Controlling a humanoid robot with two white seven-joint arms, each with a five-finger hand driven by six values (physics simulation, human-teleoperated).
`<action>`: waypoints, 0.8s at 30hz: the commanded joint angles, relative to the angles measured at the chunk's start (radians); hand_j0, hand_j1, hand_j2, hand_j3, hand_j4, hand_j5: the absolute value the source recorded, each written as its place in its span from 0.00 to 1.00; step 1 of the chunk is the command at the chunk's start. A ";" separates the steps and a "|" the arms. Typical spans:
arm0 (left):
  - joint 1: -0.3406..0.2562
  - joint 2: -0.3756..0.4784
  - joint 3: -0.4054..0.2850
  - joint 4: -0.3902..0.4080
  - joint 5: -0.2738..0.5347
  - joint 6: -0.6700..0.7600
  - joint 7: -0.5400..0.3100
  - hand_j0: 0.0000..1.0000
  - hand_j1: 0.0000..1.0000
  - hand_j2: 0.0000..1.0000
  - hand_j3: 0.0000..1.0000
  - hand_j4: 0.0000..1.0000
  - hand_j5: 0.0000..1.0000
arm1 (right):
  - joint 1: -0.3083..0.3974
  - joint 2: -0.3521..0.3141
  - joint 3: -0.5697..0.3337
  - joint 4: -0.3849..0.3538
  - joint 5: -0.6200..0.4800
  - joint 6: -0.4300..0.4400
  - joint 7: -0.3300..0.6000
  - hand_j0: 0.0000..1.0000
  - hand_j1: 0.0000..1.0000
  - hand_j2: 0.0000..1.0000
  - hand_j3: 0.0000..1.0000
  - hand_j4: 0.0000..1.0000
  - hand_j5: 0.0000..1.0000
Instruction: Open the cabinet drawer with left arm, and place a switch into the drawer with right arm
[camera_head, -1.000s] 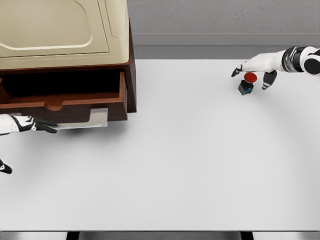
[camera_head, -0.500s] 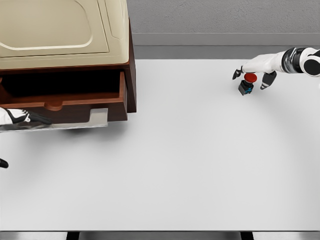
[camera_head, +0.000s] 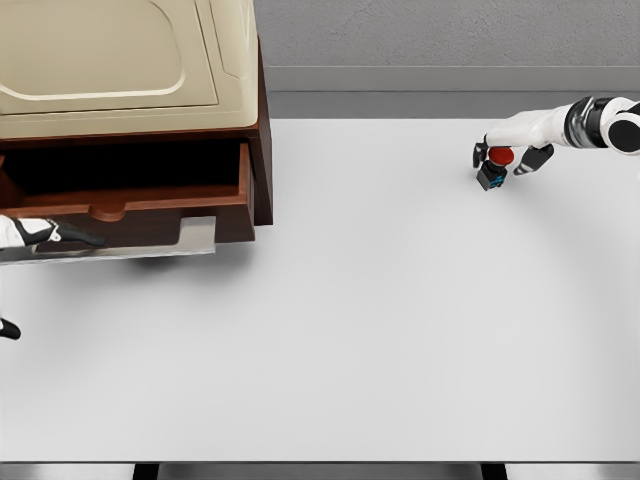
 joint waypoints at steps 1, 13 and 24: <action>0.000 0.003 -0.006 0.000 0.004 0.003 0.000 1.00 1.00 1.00 1.00 1.00 1.00 | 0.002 0.002 -0.002 0.001 -0.003 0.001 0.000 0.65 0.65 0.65 0.65 0.65 0.65; -0.014 0.009 0.005 0.000 -0.094 0.003 0.000 1.00 1.00 1.00 1.00 1.00 1.00 | 0.008 0.008 -0.024 0.001 -0.016 0.001 0.000 0.42 0.42 0.42 0.42 0.42 0.42; -0.014 0.029 -0.001 0.027 -0.039 0.003 0.000 1.00 1.00 1.00 1.00 1.00 1.00 | 0.014 0.010 -0.162 -0.019 -0.014 0.001 0.000 0.37 0.37 0.37 0.37 0.37 0.37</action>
